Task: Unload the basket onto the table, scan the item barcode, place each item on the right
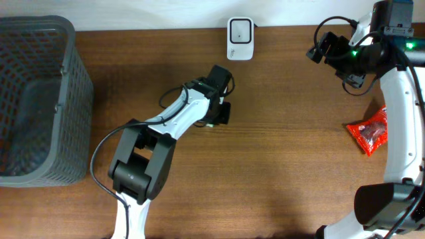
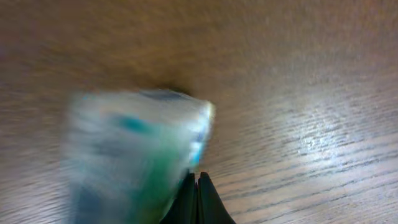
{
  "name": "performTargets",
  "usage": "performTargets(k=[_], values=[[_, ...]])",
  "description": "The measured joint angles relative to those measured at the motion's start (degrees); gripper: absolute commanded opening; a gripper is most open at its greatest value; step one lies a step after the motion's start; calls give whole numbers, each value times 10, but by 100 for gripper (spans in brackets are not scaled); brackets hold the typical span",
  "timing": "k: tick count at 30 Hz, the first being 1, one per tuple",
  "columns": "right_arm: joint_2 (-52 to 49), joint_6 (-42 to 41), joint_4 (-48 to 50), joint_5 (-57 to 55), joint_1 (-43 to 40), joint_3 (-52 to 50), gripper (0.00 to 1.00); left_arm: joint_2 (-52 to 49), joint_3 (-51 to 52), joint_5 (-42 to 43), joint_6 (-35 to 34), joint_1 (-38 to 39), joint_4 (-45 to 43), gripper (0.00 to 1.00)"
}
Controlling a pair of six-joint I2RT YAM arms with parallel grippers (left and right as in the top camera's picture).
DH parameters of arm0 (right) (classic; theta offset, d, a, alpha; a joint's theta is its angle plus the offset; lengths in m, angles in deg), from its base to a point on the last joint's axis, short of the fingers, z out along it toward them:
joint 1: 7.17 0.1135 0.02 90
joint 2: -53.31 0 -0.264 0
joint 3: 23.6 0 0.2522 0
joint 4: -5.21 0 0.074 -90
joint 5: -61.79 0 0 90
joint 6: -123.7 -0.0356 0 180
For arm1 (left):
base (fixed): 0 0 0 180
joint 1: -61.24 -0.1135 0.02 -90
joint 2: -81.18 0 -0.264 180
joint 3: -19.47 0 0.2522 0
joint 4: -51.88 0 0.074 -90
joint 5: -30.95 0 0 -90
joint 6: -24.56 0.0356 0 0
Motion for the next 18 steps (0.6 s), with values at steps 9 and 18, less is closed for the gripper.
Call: performTargets(k=[9,18], values=[[0,0,0,0,0,0,99,-6,3,11,-2,12,-5,0],[0,0,0,0,0,0,98,-6,-92,-61,-2,18,134,8]])
